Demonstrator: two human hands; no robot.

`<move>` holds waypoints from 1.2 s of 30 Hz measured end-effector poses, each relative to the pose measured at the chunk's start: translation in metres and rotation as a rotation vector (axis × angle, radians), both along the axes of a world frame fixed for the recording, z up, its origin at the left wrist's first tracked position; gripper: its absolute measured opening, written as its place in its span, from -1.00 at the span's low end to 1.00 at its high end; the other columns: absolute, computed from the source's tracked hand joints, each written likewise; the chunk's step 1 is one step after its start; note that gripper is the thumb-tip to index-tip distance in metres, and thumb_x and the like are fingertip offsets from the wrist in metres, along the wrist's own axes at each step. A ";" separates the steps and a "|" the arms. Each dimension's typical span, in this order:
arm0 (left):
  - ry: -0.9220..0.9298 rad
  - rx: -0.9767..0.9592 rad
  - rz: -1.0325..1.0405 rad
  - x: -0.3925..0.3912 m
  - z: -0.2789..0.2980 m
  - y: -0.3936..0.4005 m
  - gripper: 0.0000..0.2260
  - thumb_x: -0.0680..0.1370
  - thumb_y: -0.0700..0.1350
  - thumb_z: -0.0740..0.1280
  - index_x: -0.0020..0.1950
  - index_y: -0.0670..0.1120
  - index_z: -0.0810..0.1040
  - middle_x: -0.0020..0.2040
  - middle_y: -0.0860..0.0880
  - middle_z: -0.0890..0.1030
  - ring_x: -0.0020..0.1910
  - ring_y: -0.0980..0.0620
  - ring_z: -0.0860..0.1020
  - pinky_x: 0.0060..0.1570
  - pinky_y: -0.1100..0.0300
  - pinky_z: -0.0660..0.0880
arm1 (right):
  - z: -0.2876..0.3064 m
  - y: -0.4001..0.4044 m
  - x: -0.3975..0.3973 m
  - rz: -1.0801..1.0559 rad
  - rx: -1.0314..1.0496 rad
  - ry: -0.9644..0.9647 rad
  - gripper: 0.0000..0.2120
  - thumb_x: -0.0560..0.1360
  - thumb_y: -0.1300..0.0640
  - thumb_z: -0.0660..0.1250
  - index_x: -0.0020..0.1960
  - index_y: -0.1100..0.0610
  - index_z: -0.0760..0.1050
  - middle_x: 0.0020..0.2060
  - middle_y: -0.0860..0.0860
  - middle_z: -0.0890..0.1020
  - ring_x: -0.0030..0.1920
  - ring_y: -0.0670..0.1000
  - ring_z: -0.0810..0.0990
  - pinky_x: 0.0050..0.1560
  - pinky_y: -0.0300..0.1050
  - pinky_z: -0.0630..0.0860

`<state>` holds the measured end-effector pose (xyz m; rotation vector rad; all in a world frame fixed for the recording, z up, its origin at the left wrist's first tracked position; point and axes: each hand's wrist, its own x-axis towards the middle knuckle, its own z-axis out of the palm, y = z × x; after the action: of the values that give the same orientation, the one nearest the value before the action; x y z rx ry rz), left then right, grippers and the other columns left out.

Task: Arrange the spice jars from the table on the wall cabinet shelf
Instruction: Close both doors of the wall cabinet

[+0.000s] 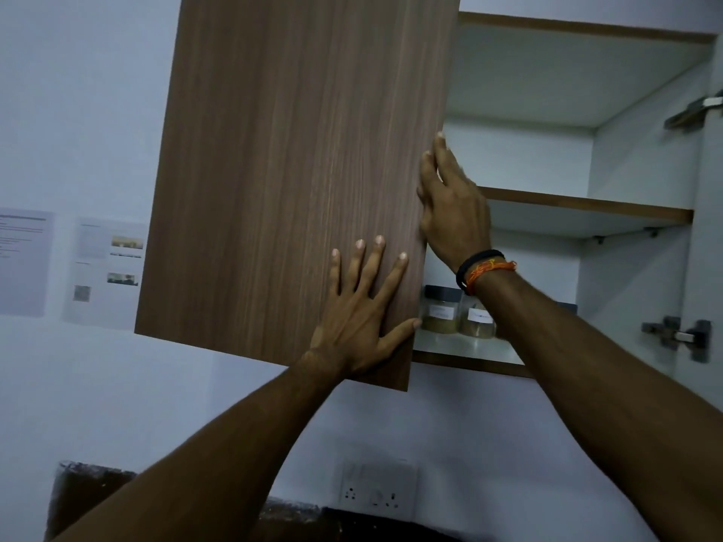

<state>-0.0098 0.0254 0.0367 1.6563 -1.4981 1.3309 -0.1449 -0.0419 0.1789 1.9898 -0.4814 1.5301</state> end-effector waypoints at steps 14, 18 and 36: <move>-0.021 0.075 0.019 0.033 -0.020 -0.039 -0.24 0.57 0.33 0.07 0.65 0.00 -0.08 0.64 -0.18 -0.15 0.60 -0.24 -0.20 0.49 -0.36 -0.12 | -0.015 -0.049 0.018 -0.222 0.053 0.177 -0.48 0.71 0.15 0.05 0.63 0.24 0.07 0.63 0.19 0.07 0.64 0.14 0.06 0.62 0.14 0.06; -0.026 0.039 -0.001 0.039 -0.023 -0.048 -0.28 0.59 0.29 0.07 0.65 -0.01 -0.06 0.64 -0.17 -0.14 0.61 -0.22 -0.21 0.50 -0.34 -0.14 | -0.023 -0.059 0.024 -0.203 0.050 0.167 -0.48 0.71 0.13 0.04 0.63 0.25 0.07 0.64 0.20 0.05 0.63 0.15 0.08 0.62 0.13 0.07; 0.007 0.066 -0.023 0.030 -0.028 -0.047 -0.24 0.55 0.25 0.13 0.64 -0.05 -0.05 0.64 -0.22 -0.10 0.60 -0.29 -0.15 0.48 -0.38 -0.10 | -0.034 -0.040 -0.005 -0.259 0.127 0.250 -0.48 0.71 0.07 0.05 0.63 0.17 0.10 0.64 0.13 0.08 0.54 0.15 0.30 0.49 0.21 0.27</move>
<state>0.0203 -0.0216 0.0091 1.6775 -1.5679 1.2747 -0.1496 -0.0823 0.1444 2.0844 -0.7144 1.1012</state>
